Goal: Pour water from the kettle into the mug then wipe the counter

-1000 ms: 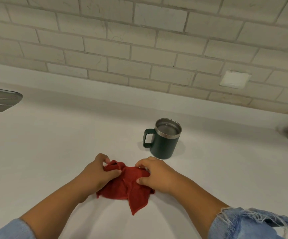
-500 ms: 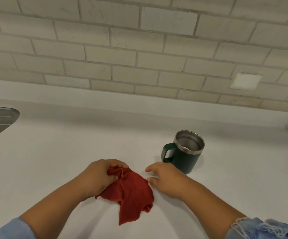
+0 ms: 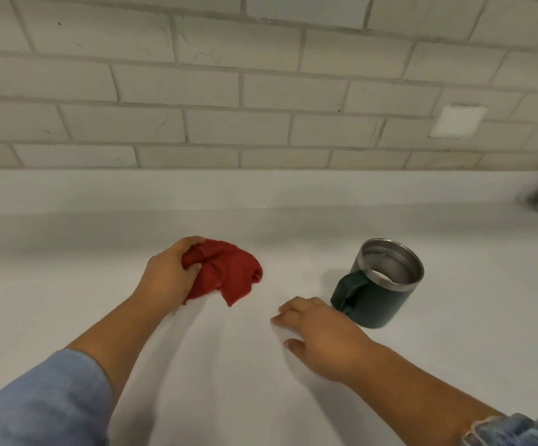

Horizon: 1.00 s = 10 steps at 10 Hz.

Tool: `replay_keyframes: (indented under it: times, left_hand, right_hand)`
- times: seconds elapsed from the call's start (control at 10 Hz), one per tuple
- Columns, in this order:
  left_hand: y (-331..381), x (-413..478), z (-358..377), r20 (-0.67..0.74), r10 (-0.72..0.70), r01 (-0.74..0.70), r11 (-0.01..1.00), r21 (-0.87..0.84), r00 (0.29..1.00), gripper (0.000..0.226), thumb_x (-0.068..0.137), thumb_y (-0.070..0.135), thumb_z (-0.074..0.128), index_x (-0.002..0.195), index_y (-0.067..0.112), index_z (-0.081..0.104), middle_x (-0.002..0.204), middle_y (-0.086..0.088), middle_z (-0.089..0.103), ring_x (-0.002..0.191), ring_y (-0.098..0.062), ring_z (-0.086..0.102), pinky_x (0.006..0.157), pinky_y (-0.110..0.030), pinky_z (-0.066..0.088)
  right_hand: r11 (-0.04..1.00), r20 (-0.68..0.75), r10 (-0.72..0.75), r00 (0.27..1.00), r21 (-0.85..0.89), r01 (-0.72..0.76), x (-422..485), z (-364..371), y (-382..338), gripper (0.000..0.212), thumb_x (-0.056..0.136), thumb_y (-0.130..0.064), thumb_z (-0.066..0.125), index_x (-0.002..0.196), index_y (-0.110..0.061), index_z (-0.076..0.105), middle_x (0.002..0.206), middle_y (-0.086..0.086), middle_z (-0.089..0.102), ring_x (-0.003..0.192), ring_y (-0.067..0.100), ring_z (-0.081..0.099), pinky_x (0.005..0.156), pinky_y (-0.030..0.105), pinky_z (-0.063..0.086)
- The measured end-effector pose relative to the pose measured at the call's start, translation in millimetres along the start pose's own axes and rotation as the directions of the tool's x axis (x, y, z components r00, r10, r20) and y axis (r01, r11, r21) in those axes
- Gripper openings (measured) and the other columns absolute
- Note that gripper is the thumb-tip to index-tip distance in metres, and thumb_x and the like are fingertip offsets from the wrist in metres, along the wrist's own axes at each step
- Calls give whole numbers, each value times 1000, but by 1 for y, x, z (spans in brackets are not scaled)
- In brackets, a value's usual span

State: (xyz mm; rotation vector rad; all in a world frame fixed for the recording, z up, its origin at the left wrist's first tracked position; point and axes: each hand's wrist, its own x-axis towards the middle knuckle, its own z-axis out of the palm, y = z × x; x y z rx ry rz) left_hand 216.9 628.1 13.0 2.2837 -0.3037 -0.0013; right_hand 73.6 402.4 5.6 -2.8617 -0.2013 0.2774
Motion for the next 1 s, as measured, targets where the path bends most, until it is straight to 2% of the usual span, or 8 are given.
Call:
replay_keyframes:
  times: [0.1,0.2,0.3,0.5,0.6,0.7,0.8,1.0]
  left_hand:
    - [-14,3,10,-79,130,-78,879,471,988,51,81,23,64,130,28,50,148,-15,32,133,-39,29,99,-52,38]
    - [-13,2,33,206,196,-276,815,509,959,50,93,43,39,141,35,30,157,-5,16,145,-29,9,115,-55,17]
    - [-19,12,52,344,54,-252,787,563,938,62,90,60,18,145,41,-1,159,1,-9,146,-24,-10,116,-53,-1]
    - [-32,70,46,308,-10,-192,764,616,951,58,84,68,13,134,58,-15,158,1,-15,145,-28,-11,114,-58,1]
    - [-38,85,46,272,4,-177,769,614,962,57,81,71,11,132,63,-14,159,-1,-11,145,-30,-9,113,-61,2]
    - [-38,91,45,264,-25,-147,776,613,964,60,79,73,8,134,60,-11,159,-1,-11,145,-29,-9,113,-60,1]
    - [-37,82,45,219,33,-162,777,608,975,61,84,67,12,141,50,-1,159,0,-7,145,-29,-9,113,-60,0]
    - [-29,40,44,103,206,-230,867,442,973,61,91,45,44,145,23,26,158,-5,16,146,-26,4,116,-53,11]
  right_hand:
    - [1000,-27,10,1000,8,-10,0,4,0,46,93,-32,48,138,-36,41,144,-15,35,128,14,33,105,29,34]
    - [1000,-57,13,998,12,-13,-1,7,0,46,93,-33,48,138,-37,41,145,-16,35,129,12,33,104,27,33]
    - [999,-64,17,998,35,-14,-6,9,0,48,93,-31,48,139,-39,39,148,-18,31,133,9,29,108,25,29]
    - [995,-66,35,997,90,-29,-13,9,-2,49,94,-32,46,141,-40,35,150,-23,25,137,0,21,109,19,22]
    - [996,-58,35,998,79,-31,-13,9,-4,49,94,-31,46,141,-40,36,150,-22,25,137,3,22,110,21,24]
    - [996,-54,44,998,79,-39,-13,8,-4,49,94,-30,47,141,-40,36,150,-22,25,137,4,23,110,23,26]
    - [996,-43,49,998,76,-46,-13,7,-3,49,94,-28,47,141,-39,36,151,-21,26,137,4,22,110,22,25]
    - [993,9,47,999,104,-48,-15,4,-3,52,95,-30,46,143,-38,32,154,-19,20,139,6,21,110,24,22]
